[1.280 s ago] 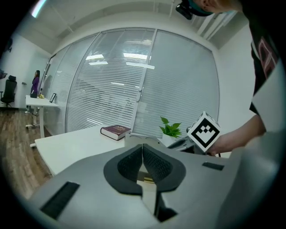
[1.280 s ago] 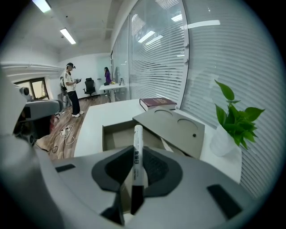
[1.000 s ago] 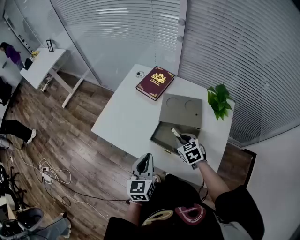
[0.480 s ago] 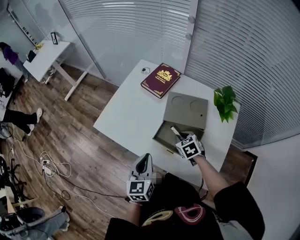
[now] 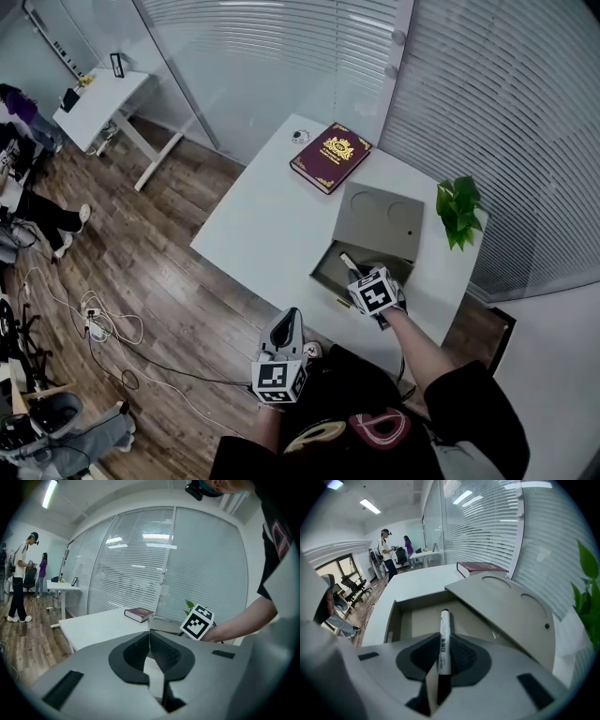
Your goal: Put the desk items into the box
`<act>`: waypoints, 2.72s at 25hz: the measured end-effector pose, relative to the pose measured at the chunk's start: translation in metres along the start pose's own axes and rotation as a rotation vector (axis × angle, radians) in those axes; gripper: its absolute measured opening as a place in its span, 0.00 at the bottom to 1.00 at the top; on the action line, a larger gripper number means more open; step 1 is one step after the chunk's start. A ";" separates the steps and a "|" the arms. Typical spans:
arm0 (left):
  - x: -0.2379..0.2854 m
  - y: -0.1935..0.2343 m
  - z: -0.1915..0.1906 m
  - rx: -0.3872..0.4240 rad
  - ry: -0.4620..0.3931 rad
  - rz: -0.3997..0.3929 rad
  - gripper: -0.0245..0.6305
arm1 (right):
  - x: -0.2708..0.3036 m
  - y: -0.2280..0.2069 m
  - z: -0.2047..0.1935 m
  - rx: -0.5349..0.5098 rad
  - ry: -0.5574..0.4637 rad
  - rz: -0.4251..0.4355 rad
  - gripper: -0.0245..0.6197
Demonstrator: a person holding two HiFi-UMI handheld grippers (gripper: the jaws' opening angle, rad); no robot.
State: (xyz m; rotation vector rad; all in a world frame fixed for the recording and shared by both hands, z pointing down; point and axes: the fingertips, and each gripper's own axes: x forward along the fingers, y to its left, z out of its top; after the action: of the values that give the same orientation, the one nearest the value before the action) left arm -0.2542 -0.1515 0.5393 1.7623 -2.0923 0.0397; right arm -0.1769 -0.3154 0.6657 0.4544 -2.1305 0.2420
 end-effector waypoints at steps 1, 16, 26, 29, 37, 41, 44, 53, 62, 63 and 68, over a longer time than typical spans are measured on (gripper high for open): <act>0.000 0.000 0.000 0.000 0.000 0.002 0.07 | 0.001 0.000 0.001 0.001 -0.001 0.002 0.15; -0.002 0.005 -0.002 0.002 0.001 0.048 0.07 | 0.007 -0.002 0.004 -0.003 -0.006 0.030 0.15; -0.006 0.004 -0.009 0.009 0.027 0.056 0.07 | 0.005 0.005 0.002 0.029 -0.004 0.074 0.31; -0.005 0.000 -0.009 0.020 0.030 0.041 0.07 | 0.000 0.006 0.006 0.046 -0.036 0.087 0.41; -0.001 -0.010 -0.002 0.030 -0.001 -0.009 0.07 | -0.039 0.012 0.019 0.126 -0.156 0.142 0.45; 0.005 -0.020 0.001 0.021 -0.009 -0.047 0.07 | -0.063 0.015 0.020 0.165 -0.199 0.156 0.45; 0.009 -0.029 0.003 0.023 -0.015 -0.083 0.07 | -0.086 0.015 0.025 0.207 -0.260 0.149 0.45; 0.023 -0.066 0.003 0.040 -0.009 -0.219 0.07 | -0.141 0.011 0.009 0.351 -0.433 0.114 0.44; 0.030 -0.097 -0.005 0.058 0.014 -0.313 0.07 | -0.194 -0.001 -0.023 0.417 -0.593 -0.044 0.40; 0.030 -0.100 -0.006 0.059 0.016 -0.322 0.07 | -0.198 -0.001 -0.028 0.418 -0.595 -0.063 0.40; 0.030 -0.111 -0.011 0.066 0.033 -0.354 0.07 | -0.207 0.001 -0.048 0.414 -0.623 -0.117 0.40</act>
State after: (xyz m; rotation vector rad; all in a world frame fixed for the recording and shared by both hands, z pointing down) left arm -0.1489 -0.1996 0.5329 2.1309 -1.7461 0.0378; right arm -0.0350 -0.2514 0.5215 0.9959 -2.6494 0.5336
